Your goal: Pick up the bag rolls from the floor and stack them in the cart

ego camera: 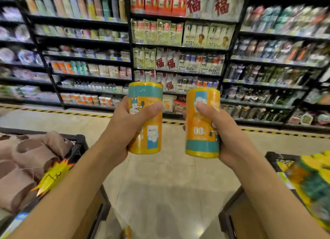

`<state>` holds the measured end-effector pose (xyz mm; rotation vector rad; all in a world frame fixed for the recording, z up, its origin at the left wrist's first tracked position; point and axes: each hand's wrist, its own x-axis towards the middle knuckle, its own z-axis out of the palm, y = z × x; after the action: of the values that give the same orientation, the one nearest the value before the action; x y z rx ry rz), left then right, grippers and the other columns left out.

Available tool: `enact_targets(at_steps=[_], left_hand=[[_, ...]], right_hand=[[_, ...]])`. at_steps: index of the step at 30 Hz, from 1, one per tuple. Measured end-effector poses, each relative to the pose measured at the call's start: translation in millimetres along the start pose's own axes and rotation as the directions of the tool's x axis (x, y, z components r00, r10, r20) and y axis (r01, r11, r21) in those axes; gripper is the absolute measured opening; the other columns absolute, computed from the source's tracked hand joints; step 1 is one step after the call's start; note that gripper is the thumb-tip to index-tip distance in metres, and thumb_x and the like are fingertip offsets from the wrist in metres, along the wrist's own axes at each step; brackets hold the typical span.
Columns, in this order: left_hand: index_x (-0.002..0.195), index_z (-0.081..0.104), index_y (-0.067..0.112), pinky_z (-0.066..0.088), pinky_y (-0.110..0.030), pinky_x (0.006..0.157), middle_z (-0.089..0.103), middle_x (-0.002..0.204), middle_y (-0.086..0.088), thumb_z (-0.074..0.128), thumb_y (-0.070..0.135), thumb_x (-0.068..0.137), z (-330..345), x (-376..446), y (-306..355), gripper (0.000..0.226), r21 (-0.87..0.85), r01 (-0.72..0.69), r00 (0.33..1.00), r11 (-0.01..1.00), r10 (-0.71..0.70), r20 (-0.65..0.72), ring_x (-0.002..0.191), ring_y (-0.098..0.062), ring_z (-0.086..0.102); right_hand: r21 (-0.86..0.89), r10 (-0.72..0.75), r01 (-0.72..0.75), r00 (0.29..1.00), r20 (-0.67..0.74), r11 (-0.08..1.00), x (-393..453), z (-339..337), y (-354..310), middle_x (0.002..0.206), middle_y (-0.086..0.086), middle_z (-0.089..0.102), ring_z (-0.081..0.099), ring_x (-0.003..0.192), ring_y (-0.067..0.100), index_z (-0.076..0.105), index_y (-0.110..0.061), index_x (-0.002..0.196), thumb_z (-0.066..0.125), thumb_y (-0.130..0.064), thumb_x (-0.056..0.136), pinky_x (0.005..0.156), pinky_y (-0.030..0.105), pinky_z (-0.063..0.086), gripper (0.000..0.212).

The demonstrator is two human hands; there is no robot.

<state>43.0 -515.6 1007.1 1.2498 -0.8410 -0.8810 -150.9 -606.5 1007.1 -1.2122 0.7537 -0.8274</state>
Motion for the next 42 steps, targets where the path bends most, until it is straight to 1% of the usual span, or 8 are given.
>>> enact_targets(at_steps=[10, 17, 21, 25, 28, 32, 38, 42], left_hand=[[0.113, 0.061, 0.034, 0.062, -0.033, 0.063, 0.076, 0.092, 0.009, 0.078, 0.054, 0.045, 61.6, -4.0, 35.2, 0.073, -0.052, -0.114, 0.993, 0.992, 0.114, -0.011, 0.082, -0.013, 0.076], [0.113, 0.061, 0.034, 0.062, -0.035, 0.064, 0.076, 0.093, 0.009, 0.079, 0.051, 0.048, 109.8, 4.5, 39.5, 0.070, -0.053, -0.088, 0.962, 0.995, 0.099, 0.253, 0.084, -0.013, 0.076], [0.111, 0.062, 0.034, 0.061, -0.033, 0.064, 0.076, 0.091, 0.009, 0.080, 0.053, 0.048, 139.6, 1.4, 35.1, 0.068, -0.065, -0.064, 0.872, 0.996, 0.087, 0.481, 0.084, -0.013, 0.076], [0.109, 0.062, 0.035, 0.060, -0.031, 0.062, 0.076, 0.090, 0.011, 0.079, 0.048, 0.056, 164.1, -20.3, 27.8, 0.058, -0.087, -0.017, 0.700, 0.996, 0.074, 0.711, 0.083, -0.011, 0.075], [0.111, 0.064, 0.034, 0.062, -0.040, 0.069, 0.076, 0.094, 0.010, 0.079, 0.047, 0.059, 178.1, -48.8, 23.7, 0.056, -0.103, 0.032, 0.562, 0.994, 0.067, 0.825, 0.086, -0.013, 0.075], [0.119, 0.063, 0.030, 0.063, -0.044, 0.072, 0.076, 0.102, 0.006, 0.083, 0.044, 0.063, 190.6, -105.7, 21.3, 0.061, -0.103, 0.090, 0.311, 0.991, 0.070, 0.948, 0.091, -0.018, 0.075], [0.124, 0.062, 0.031, 0.062, -0.049, 0.075, 0.076, 0.105, 0.005, 0.086, 0.050, 0.059, 197.2, -219.3, 22.7, 0.073, -0.059, 0.180, -0.035, 0.982, 0.066, 0.997, 0.092, -0.020, 0.075], [0.116, 0.064, 0.032, 0.062, -0.047, 0.071, 0.077, 0.096, 0.006, 0.092, 0.045, 0.057, 191.1, -302.2, 32.4, 0.067, -0.027, 0.230, -0.204, 0.973, 0.075, 0.976, 0.085, -0.019, 0.076]], right_hand=[[0.008, -0.171, 0.175, 0.972, -0.163, 0.985, -24.9, -41.7, -41.8, 0.109, 0.008, 0.076, 0.076, 0.095, 0.027, 0.062, -0.021, 0.124, 0.085, -0.043, 0.070, 0.075, 0.042, 0.062, 0.063], [-0.063, -0.253, 0.246, 0.907, -0.336, 0.967, -66.1, -69.7, -46.7, 0.101, 0.007, 0.074, 0.074, 0.091, 0.027, 0.063, -0.019, 0.122, 0.077, -0.043, 0.073, 0.075, 0.044, 0.062, 0.056], [-0.115, -0.288, 0.268, 0.808, -0.515, 0.957, -112.2, -73.8, -45.6, 0.100, 0.009, 0.071, 0.072, 0.091, 0.031, 0.063, -0.016, 0.121, 0.077, -0.041, 0.076, 0.078, 0.047, 0.061, 0.053], [-0.197, -0.341, 0.290, 0.623, -0.704, 0.937, -176.5, -58.5, -40.2, 0.095, 0.008, 0.072, 0.073, 0.083, 0.028, 0.065, -0.016, 0.115, 0.077, -0.039, 0.075, 0.073, 0.047, 0.062, 0.048], [-0.225, -0.346, 0.300, 0.453, -0.821, 0.927, -228.4, -35.4, -32.5, 0.086, 0.001, 0.074, 0.074, 0.073, 0.020, 0.067, -0.019, 0.108, 0.075, -0.035, 0.074, 0.064, 0.038, 0.060, 0.039], [-0.281, -0.337, 0.260, 0.202, -0.920, 0.924, -300.5, 8.0, -20.1, 0.089, -0.001, 0.075, 0.073, 0.077, 0.017, 0.068, -0.020, 0.109, 0.079, -0.033, 0.078, 0.064, 0.034, 0.059, 0.035], [-0.314, -0.283, 0.157, -0.194, -0.939, 0.936, -416.0, 85.7, -0.4, 0.090, 0.000, 0.074, 0.074, 0.079, 0.019, 0.066, -0.017, 0.117, 0.076, -0.040, 0.074, 0.066, 0.034, 0.059, 0.049], [-0.334, -0.261, 0.124, -0.402, -0.878, 0.934, -491.3, 136.1, 11.8, 0.095, 0.002, 0.076, 0.074, 0.083, 0.023, 0.068, -0.022, 0.113, 0.078, -0.042, 0.071, 0.071, 0.038, 0.059, 0.048]])
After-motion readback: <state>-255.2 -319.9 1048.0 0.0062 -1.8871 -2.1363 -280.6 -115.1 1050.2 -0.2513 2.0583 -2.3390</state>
